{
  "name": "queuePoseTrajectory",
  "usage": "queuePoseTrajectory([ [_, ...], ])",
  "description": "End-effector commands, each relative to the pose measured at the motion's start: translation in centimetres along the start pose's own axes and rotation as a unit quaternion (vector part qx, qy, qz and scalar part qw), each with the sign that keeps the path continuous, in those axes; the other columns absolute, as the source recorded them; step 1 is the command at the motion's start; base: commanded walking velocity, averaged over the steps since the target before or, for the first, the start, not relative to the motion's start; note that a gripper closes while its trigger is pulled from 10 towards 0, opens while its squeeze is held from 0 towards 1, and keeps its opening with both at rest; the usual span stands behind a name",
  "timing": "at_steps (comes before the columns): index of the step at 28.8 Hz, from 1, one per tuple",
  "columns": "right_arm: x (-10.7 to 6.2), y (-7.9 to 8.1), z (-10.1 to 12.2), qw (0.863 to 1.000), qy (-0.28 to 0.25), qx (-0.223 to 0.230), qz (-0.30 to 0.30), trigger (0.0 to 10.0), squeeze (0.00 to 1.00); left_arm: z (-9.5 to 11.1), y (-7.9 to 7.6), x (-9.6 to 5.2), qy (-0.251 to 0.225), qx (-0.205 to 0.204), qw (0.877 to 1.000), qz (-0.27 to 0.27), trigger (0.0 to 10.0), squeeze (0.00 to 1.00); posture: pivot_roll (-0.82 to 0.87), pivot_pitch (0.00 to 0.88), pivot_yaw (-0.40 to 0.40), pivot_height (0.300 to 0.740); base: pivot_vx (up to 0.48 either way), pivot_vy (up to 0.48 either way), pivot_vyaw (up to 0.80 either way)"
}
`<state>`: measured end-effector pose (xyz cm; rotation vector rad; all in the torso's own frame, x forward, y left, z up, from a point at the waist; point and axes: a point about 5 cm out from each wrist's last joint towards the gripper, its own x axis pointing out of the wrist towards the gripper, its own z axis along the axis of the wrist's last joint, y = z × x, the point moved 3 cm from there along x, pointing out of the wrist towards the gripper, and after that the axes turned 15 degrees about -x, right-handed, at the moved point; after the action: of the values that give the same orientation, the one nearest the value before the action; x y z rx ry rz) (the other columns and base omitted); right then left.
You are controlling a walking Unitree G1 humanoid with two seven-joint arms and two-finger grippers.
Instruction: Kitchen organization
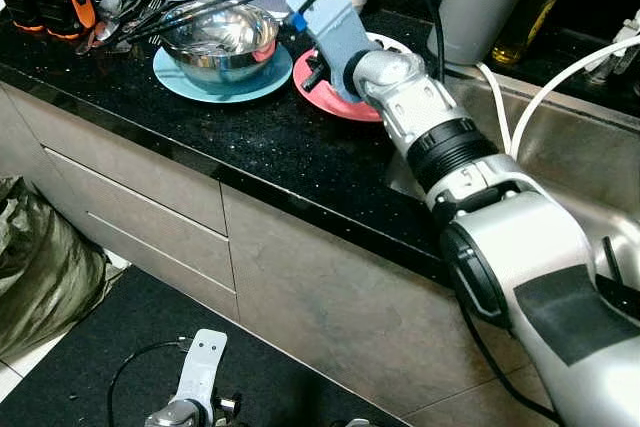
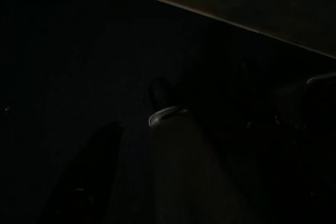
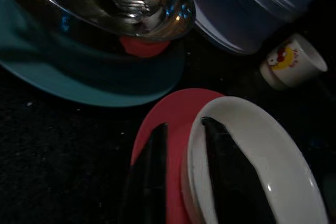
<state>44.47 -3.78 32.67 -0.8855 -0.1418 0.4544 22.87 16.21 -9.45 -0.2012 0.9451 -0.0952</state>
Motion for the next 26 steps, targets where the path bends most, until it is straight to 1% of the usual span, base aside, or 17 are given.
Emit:
queuePoseTrajectory([
  [1, 0.0, 0.1, -1.0, 1.000, 0.022, -0.015, -0.002, 10.0, 1.00, -1.0, 0.1, -0.1, 0.012, -0.002, 1.000, 0.001, 10.0, 0.00, 0.02, 0.146, -0.062, 0.740, 0.000, 0.000, 0.00],
  [2, 0.0, 0.1, -1.0, 1.000, 0.022, -0.015, -0.002, 10.0, 1.00, -1.0, 0.1, -0.1, 0.012, -0.002, 1.000, 0.001, 10.0, 0.00, 0.02, 0.146, -0.062, 0.740, 0.000, 0.000, 0.00],
  [4, 0.0, 0.5, -1.7, 0.998, 0.041, -0.037, 0.006, 10.0, 1.00, -1.0, 0.1, -0.1, 0.012, -0.003, 1.000, 0.002, 10.0, 0.00, 0.02, 0.147, -0.062, 0.740, 0.000, 0.000, 0.00],
  [5, 0.0, 0.6, -2.0, 0.998, 0.046, -0.044, 0.010, 10.0, 0.75, -1.0, 0.1, -0.1, 0.012, -0.003, 1.000, 0.002, 10.0, 0.00, 0.02, 0.147, -0.062, 0.740, 0.000, 0.000, 0.00],
  [6, 0.0, 0.8, -2.4, 0.997, 0.057, -0.052, 0.016, 10.0, 0.30, -1.0, 0.1, -0.1, 0.012, -0.003, 1.000, 0.002, 10.0, 0.00, 0.02, 0.149, -0.061, 0.740, 0.000, 0.000, 0.00],
  [7, 0.0, 0.9, -2.7, 0.996, 0.064, -0.056, 0.019, 10.0, 0.30, -1.0, 0.1, -0.1, 0.012, -0.004, 1.000, 0.002, 10.0, 0.00, 0.02, 0.149, -0.061, 0.740, 0.000, 0.000, 0.00],
  [8, -0.1, 0.9, -3.1, 0.995, 0.074, -0.063, 0.021, 10.0, 0.00, -1.0, 0.1, -0.1, 0.012, -0.003, 1.000, 0.002, 10.0, 0.00, 0.02, 0.149, -0.061, 0.740, 0.000, 0.000, 0.00],
  [12, -0.3, 0.8, -4.5, 0.990, 0.112, -0.080, 0.019, 10.0, 0.00, -1.0, 0.1, -0.1, 0.013, -0.003, 1.000, 0.002, 10.0, 0.00, 0.02, 0.151, -0.061, 0.740, 0.000, 0.000, 0.00],
  [16, -0.4, 1.0, -5.0, 0.989, 0.120, -0.082, 0.024, 10.0, 0.00, -1.0, 0.1, -0.1, 0.013, -0.003, 1.000, 0.002, 10.0, 0.00, 0.02, 0.152, -0.060, 0.740, 0.000, 0.000, 0.00],
  [17, -0.4, 1.2, -5.2, 0.988, 0.125, -0.089, 0.033, 0.0, 0.00, -1.0, 0.1, -0.1, 0.013, -0.003, 1.000, 0.002, 10.0, 0.00, 0.02, 0.152, -0.060, 0.740, 0.000, 0.000, 0.00],
  [23, -0.5, 1.3, -5.4, 0.986, 0.128, -0.096, 0.041, 0.0, 0.00, -0.9, 0.1, -0.1, 0.012, -0.003, 1.000, 0.002, 10.0, 0.00, 0.02, 0.152, -0.059, 0.740, 0.000, 0.000, 0.00],
  [26, -0.5, 0.9, -5.1, 0.987, 0.125, -0.097, 0.034, 0.0, 0.00, -0.9, 0.1, -0.1, 0.012, -0.003, 1.000, 0.002, 10.0, 0.00, 0.01, 0.151, -0.058, 0.740, 0.000, 0.000, 0.00],
])
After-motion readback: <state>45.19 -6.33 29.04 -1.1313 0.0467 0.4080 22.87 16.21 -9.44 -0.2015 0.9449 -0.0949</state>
